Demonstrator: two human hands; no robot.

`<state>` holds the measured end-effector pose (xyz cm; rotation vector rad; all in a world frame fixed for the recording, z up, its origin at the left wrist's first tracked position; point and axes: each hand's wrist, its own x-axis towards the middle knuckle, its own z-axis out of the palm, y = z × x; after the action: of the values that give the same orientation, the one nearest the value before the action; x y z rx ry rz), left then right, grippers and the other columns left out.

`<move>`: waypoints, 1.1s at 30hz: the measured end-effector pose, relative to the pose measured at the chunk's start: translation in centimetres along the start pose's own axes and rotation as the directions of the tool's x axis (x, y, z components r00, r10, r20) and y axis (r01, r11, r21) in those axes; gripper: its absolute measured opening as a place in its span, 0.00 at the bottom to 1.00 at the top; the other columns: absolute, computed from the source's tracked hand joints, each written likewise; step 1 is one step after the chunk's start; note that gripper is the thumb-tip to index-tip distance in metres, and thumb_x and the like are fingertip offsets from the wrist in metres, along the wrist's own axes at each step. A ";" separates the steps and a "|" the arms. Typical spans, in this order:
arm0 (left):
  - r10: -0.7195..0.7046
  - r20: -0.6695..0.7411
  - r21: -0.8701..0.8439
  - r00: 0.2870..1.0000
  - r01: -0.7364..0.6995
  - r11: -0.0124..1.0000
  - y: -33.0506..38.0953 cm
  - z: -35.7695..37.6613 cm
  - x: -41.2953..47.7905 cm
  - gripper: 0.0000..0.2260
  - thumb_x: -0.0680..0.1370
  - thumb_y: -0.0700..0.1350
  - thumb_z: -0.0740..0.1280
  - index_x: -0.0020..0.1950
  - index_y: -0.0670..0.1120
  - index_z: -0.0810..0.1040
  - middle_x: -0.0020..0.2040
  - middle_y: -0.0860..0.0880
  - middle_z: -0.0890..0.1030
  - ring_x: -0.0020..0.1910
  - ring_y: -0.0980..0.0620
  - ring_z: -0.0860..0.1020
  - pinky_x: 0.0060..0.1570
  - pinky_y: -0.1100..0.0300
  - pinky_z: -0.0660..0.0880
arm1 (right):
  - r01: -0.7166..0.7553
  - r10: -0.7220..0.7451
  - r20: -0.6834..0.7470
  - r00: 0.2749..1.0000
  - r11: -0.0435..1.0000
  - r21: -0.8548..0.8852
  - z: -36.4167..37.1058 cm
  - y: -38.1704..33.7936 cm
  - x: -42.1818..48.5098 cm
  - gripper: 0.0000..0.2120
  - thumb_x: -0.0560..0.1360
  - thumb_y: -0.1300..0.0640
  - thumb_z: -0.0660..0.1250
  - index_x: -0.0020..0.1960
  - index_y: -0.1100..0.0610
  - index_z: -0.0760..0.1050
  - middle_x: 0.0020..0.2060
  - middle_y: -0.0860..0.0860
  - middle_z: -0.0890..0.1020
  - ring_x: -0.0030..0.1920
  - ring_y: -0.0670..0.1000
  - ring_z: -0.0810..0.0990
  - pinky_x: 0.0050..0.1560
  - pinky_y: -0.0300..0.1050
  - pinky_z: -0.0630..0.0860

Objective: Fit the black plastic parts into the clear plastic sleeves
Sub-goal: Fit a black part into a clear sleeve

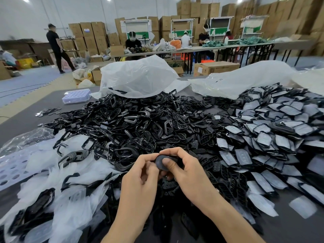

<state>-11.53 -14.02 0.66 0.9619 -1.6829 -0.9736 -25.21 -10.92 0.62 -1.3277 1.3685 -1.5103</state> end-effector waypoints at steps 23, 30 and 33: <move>-0.065 0.158 -0.204 0.985 0.097 0.974 0.3 -0.1 0.2 0.13 0.84 0.38 0.59 0.55 0.51 0.82 0.42 0.50 0.85 0.41 0.54 0.84 0.42 0.67 0.77 | -0.022 0.021 0.018 1.000 0.998 0.059 -0.4 -0.1 0.1 0.14 0.82 0.62 0.66 0.52 0.42 0.81 0.45 0.47 0.86 0.39 0.45 0.83 0.42 0.38 0.79; 0.016 0.136 -0.113 0.991 -0.001 0.994 0.4 -0.1 0.0 0.20 0.83 0.34 0.56 0.61 0.54 0.81 0.49 0.55 0.86 0.48 0.56 0.84 0.46 0.70 0.77 | 0.019 -0.018 -0.019 1.000 0.997 0.078 -0.6 -0.3 0.1 0.11 0.79 0.60 0.71 0.50 0.42 0.81 0.42 0.46 0.87 0.38 0.42 0.84 0.38 0.33 0.78; 0.049 0.107 -0.077 0.993 -0.040 0.996 0.5 0.0 -0.2 0.20 0.83 0.33 0.58 0.61 0.56 0.81 0.50 0.58 0.85 0.48 0.60 0.83 0.46 0.74 0.74 | 0.023 -0.021 -0.026 0.999 0.996 0.085 -0.4 -0.3 0.1 0.12 0.78 0.61 0.73 0.48 0.43 0.80 0.41 0.45 0.87 0.39 0.42 0.84 0.39 0.32 0.78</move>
<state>-11.57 -13.67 1.04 0.8314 -1.7383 -1.0684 -25.60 -10.83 0.94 -1.2790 1.2945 -1.5870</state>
